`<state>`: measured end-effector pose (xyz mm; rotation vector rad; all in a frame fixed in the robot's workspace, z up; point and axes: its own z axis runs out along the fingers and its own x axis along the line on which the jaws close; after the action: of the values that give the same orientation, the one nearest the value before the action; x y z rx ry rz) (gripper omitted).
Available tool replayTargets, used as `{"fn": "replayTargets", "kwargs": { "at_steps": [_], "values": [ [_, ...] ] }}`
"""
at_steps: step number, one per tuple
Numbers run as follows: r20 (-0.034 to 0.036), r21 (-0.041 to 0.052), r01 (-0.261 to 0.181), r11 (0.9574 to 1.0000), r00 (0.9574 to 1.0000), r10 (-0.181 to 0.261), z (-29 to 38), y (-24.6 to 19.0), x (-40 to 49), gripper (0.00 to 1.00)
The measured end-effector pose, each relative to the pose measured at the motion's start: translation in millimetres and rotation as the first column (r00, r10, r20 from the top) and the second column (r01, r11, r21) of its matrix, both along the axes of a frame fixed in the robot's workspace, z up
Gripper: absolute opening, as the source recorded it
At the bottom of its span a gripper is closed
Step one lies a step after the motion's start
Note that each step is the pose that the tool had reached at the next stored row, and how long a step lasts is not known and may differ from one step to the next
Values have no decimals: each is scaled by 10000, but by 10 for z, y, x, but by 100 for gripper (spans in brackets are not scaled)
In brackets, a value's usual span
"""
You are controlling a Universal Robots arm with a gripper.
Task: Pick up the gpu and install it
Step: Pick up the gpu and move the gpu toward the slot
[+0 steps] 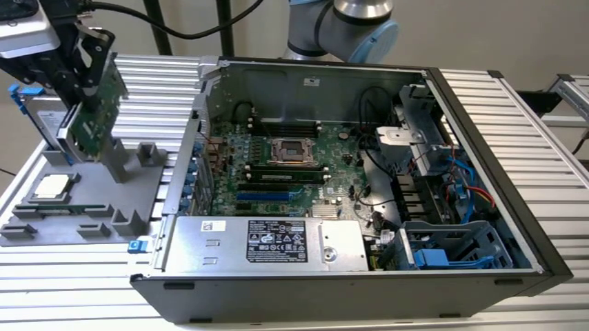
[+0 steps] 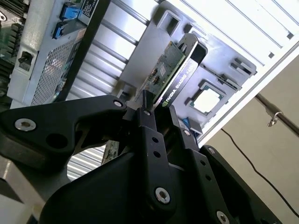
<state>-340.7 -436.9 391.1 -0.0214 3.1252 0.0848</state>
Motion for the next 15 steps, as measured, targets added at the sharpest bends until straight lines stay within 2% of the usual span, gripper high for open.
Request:
{"fn": "replayTargets", "kwargs": {
  "at_steps": [15],
  "values": [
    [0, 0, -11, 10000, 10000, 11, 134, 0, 0, 0]
  ]
}}
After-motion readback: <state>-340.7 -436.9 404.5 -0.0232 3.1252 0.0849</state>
